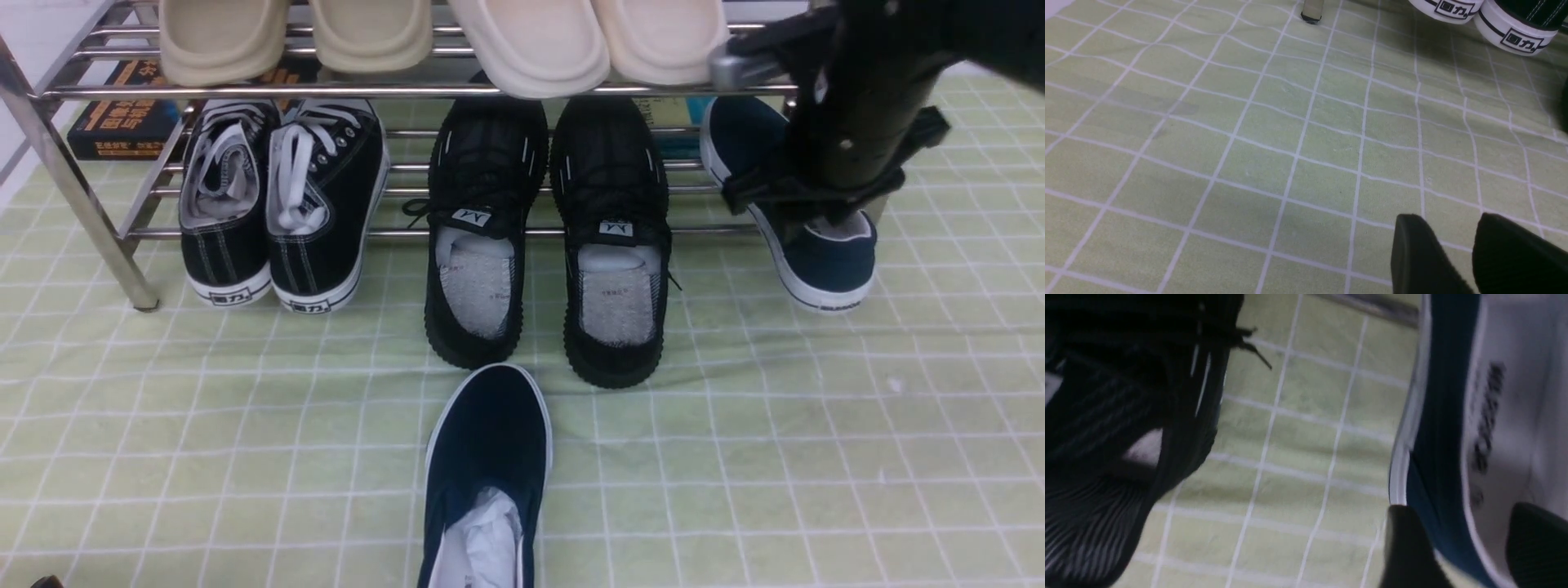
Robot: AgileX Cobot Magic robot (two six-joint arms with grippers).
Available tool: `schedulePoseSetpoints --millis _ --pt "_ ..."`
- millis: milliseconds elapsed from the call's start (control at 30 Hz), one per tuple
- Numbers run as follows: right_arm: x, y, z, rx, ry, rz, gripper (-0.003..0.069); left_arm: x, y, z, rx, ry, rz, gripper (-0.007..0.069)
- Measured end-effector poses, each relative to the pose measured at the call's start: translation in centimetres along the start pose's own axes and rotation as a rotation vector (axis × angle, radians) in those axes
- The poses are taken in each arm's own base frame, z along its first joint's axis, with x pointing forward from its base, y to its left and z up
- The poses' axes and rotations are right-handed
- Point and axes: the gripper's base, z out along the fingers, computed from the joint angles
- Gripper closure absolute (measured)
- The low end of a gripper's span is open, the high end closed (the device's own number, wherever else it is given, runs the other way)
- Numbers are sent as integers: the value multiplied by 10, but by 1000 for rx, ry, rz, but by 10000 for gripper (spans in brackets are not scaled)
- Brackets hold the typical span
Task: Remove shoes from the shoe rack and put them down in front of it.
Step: Use the right arm to clamp a shoe on the right side of the shoe rack, then use the right arm to take out the clamped shoe from the shoe rack and put it down
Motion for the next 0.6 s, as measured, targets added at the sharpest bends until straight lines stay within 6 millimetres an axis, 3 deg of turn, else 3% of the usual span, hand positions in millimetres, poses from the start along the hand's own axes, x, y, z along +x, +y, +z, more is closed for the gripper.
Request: schedulePoseSetpoints --millis 100,267,367,400,467,500,533,600 --pt "-5 2 17 14 -22 -30 260 0 0 0 0 0 0 385" --pt "-9 5 33 19 -31 -43 274 0 0 0 0 0 0 385" --pt "-11 5 42 39 -44 -63 340 0 0 0 0 0 0 385" --pt "-11 4 44 52 -45 -70 404 0 0 0 0 0 0 385" --pt "-11 3 44 61 -47 -70 463 0 0 0 0 0 0 385" --pt "-12 2 44 75 -51 -74 561 0 0 0 0 0 0 385" --pt "-12 2 43 78 -50 -74 608 0 0 0 0 0 0 385" --pt "-11 3 41 82 -45 -74 631 0 0 0 0 0 0 385"
